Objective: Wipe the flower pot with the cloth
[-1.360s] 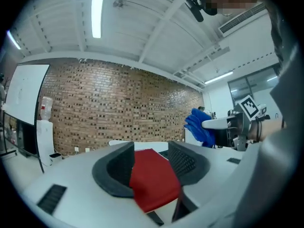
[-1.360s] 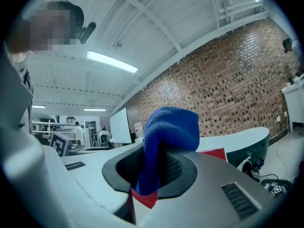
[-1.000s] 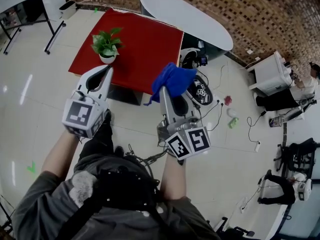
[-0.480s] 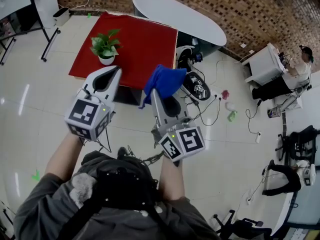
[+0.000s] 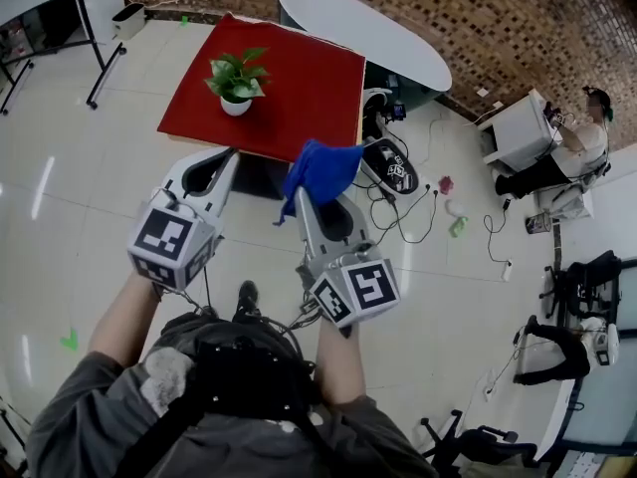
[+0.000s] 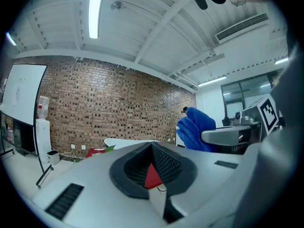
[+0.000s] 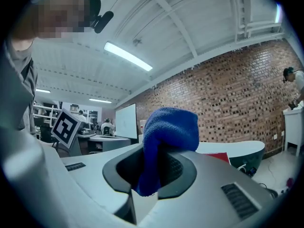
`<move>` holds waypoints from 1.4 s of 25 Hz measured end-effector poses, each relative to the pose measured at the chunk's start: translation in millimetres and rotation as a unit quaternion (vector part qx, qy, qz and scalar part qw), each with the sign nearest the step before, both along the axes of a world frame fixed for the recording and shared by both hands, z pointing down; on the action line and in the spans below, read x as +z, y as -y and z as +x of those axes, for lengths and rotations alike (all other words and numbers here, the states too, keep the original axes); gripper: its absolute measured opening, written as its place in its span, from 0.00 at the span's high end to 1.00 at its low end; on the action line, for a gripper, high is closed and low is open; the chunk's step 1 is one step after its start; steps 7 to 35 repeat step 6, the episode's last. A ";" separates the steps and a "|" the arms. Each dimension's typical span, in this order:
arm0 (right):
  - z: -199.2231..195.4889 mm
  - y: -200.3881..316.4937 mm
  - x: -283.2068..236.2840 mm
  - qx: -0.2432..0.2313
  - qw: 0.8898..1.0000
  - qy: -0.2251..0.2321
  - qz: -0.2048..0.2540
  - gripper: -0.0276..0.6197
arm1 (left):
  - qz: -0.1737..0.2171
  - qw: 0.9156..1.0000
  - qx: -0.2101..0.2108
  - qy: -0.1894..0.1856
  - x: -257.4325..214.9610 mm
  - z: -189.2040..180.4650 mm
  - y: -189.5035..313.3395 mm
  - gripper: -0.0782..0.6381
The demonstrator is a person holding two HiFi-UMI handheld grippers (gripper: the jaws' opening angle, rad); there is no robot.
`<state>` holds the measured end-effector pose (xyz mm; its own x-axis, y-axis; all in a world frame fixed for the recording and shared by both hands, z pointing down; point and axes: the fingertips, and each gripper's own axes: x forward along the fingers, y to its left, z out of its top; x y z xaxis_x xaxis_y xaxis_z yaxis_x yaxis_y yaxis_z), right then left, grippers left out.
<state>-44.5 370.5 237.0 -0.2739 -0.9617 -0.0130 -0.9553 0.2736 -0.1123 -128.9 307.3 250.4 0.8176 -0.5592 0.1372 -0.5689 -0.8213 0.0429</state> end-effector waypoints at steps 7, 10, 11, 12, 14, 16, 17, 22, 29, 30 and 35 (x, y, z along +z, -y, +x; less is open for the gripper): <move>-15.1 -36.6 -4.9 0.007 1.000 -0.007 -0.007 0.84 | -0.017 1.000 0.010 -0.007 3.0 -22.5 -38.2 0.88; -15.1 -36.6 -4.9 0.007 1.000 -0.007 -0.007 0.84 | -0.017 1.000 0.010 -0.007 3.0 -22.5 -38.2 0.88; -15.1 -36.6 -4.9 0.007 1.000 -0.007 -0.007 0.84 | -0.017 1.000 0.010 -0.007 3.0 -22.5 -38.2 0.88; -15.1 -36.6 -4.9 0.007 1.000 -0.007 -0.007 0.84 | -0.017 1.000 0.010 -0.007 3.0 -22.5 -38.2 0.88; -15.1 -36.6 -4.9 0.007 1.000 -0.007 -0.007 0.84 | -0.017 1.000 0.010 -0.007 3.0 -22.5 -38.2 0.88; -15.1 -36.6 -4.9 0.007 1.000 -0.007 -0.007 0.84 | -0.017 1.000 0.010 -0.007 3.0 -22.5 -38.2 0.88; -15.1 -36.6 -4.9 0.007 1.000 -0.007 -0.007 0.84 | -0.017 1.000 0.010 -0.007 3.0 -22.5 -38.2 0.88; -15.1 -36.6 -4.9 0.007 1.000 -0.007 -0.007 0.84 | -0.017 1.000 0.010 -0.007 3.0 -22.5 -38.2 0.88; -15.1 -36.6 -4.9 0.007 1.000 -0.007 -0.007 0.84 | -0.017 1.000 0.010 -0.007 3.0 -22.5 -38.2 0.88; -15.1 -36.6 -4.9 0.007 1.000 -0.007 -0.007 0.84 | -0.017 1.000 0.010 -0.007 3.0 -22.5 -38.2 0.88; -15.1 -36.6 -4.9 0.007 1.000 -0.007 -0.007 0.84 | -0.017 1.000 0.010 -0.007 3.0 -22.5 -38.2 0.88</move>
